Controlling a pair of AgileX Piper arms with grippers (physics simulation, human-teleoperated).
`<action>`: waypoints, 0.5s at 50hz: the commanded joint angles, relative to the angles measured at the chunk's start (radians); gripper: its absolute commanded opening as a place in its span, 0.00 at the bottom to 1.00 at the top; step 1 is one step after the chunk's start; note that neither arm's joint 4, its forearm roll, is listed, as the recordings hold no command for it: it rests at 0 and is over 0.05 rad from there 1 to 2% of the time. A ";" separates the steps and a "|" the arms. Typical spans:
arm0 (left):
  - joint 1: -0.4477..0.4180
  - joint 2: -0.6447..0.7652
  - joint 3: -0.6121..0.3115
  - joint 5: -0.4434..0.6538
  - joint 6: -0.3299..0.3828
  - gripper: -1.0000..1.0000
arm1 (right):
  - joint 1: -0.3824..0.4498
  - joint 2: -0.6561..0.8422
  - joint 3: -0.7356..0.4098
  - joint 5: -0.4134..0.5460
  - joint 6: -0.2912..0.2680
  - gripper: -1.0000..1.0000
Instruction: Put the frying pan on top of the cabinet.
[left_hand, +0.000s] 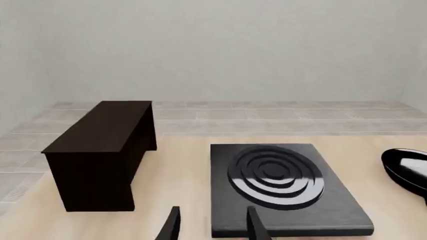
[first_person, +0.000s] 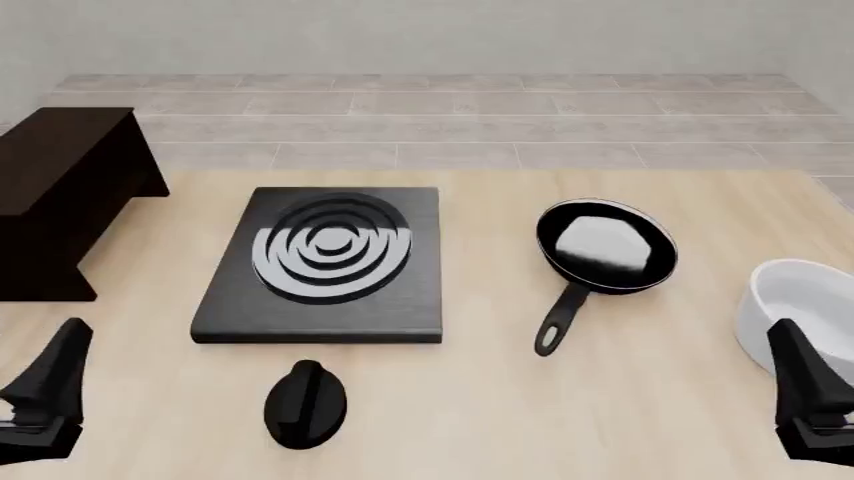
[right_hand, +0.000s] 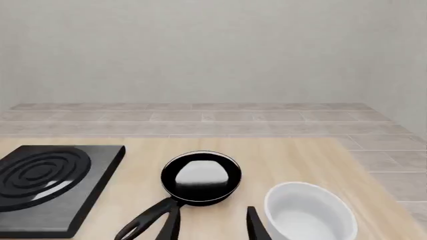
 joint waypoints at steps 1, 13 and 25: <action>-0.006 -0.022 -0.004 0.009 0.023 1.00 | 0.000 0.017 -0.004 -0.010 -0.004 1.00; -0.013 0.030 0.001 -0.044 0.055 1.00 | -0.010 0.056 -0.001 -0.044 0.000 1.00; -0.123 0.188 -0.203 -0.045 0.066 1.00 | -0.013 0.028 0.000 -0.020 0.006 1.00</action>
